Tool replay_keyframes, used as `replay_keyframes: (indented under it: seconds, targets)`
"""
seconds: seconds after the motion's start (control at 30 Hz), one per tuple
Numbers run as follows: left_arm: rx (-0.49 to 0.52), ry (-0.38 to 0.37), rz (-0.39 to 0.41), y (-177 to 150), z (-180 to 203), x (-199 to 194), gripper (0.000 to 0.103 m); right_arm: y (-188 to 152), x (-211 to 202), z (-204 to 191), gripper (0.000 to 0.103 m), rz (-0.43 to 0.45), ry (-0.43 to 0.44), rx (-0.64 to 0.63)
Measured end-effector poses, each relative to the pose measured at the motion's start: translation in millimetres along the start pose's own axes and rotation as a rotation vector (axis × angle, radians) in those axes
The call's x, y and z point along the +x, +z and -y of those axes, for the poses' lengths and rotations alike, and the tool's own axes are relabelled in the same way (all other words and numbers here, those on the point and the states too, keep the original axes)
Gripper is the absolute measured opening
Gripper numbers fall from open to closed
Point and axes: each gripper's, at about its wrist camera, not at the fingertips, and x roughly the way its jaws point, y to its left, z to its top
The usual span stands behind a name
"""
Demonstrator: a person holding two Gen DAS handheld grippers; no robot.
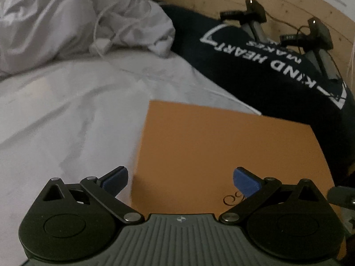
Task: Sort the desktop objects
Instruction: 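Close both grippers on opposite edges of the orange box, then lift the orange box with both grippers and carry it across the bed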
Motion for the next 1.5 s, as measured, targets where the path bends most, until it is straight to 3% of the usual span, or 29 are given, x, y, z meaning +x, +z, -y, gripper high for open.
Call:
replay_keyframes:
  seconds: [0.27, 0.5, 0.77, 0.93, 1.07, 1.5]
  targets:
    - [-0.022, -0.027, -0.017, -5, -7, 13, 0.103, -8, 28, -8, 0.103, -0.049, -0.084, -0.025]
    - [-0.032, -0.041, 0.011, -10, -9, 18, 0.103, -9, 26, -13, 0.103, -0.058, -0.092, -0.013]
    - [-0.021, 0.003, 0.035, -8, 2, 4, 0.103, -3, 16, -19, 0.103, -0.090, -0.089, -0.014]
    - [-0.012, 0.031, 0.089, -2, 10, -21, 0.103, 0, 9, -23, 0.103, -0.111, -0.087, -0.014]
    - [-0.024, 0.046, 0.133, 4, 15, -46, 0.103, 8, -14, -32, 0.103, -0.078, -0.070, -0.034]
    - [-0.026, 0.085, 0.338, 33, 47, -176, 0.103, 40, -143, -79, 0.103, 0.080, 0.020, -0.138]
